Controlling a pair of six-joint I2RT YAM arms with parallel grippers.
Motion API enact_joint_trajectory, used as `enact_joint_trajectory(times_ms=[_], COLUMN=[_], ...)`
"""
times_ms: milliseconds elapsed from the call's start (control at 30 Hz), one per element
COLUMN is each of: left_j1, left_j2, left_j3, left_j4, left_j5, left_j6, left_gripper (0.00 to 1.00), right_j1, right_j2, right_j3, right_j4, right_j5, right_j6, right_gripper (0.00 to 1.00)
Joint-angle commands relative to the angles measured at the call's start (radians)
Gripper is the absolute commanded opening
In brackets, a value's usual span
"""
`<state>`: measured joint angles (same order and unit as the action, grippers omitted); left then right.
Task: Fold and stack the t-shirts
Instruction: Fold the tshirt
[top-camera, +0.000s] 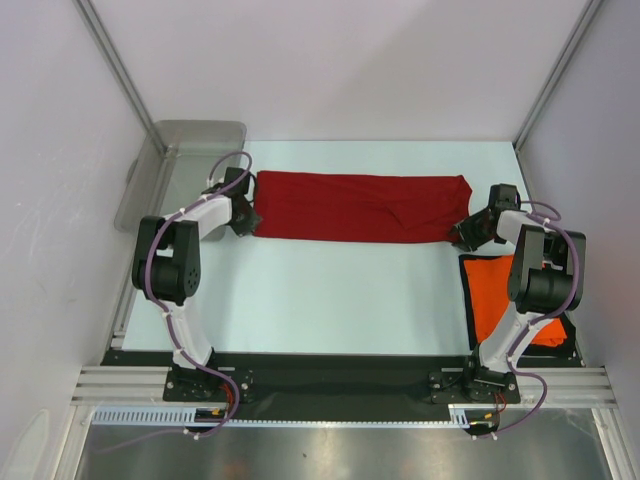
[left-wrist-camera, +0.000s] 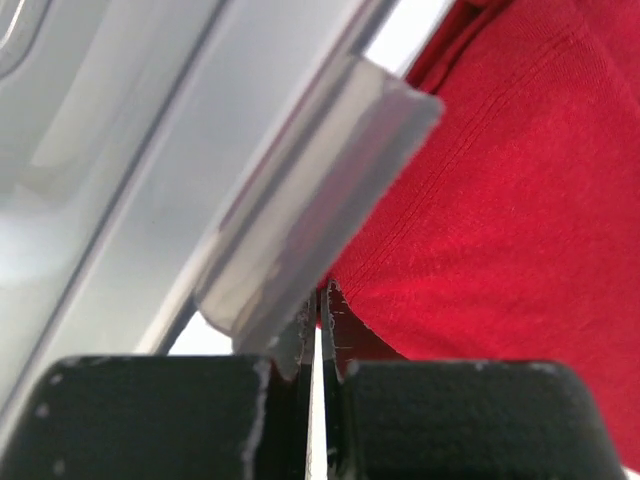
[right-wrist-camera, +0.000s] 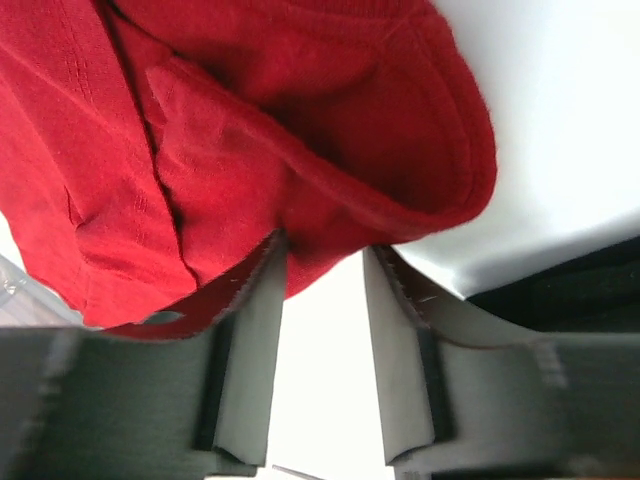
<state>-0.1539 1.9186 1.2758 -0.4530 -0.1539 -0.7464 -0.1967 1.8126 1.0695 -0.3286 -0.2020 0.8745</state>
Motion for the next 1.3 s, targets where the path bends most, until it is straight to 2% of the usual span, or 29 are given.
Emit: enact_joint_trajectory(times_ms=[0, 267, 700, 1000, 1267], left_j1=[0.002, -0.003, -0.036, -0.128, -0.282], left_j2=[-0.019, -0.142, -0.282, -0.368, -0.493], left_j3=[0.033, -0.045, -0.190, -0.358, -0.539], left_j4=[-0.036, -0.039, -0.001, 0.050, 0.120], left_j5=[-0.028, -0.084, -0.064, 0.019, 0.088], left_j6=[0.100, 0.209, 0.209, 0.130, 0.039], left_gripper=[0.00, 0.00, 0.00, 0.00, 0.00], right_j1=[0.000, 0.039, 0.045, 0.071, 0.135], right_j2=[0.020, 0.024, 0.054, 0.129, 0.238], right_j3=[0.009, 0.032, 0.066, 0.148, 0.312], right_j4=[0.031, 0.016, 0.019, 0.062, 0.071], right_j5=[0.024, 0.024, 0.045, 0.102, 0.173], right_j6=[-0.002, -0.022, -0.035, -0.061, -0.130], right_gripper=[0.38, 0.38, 0.37, 0.39, 0.41])
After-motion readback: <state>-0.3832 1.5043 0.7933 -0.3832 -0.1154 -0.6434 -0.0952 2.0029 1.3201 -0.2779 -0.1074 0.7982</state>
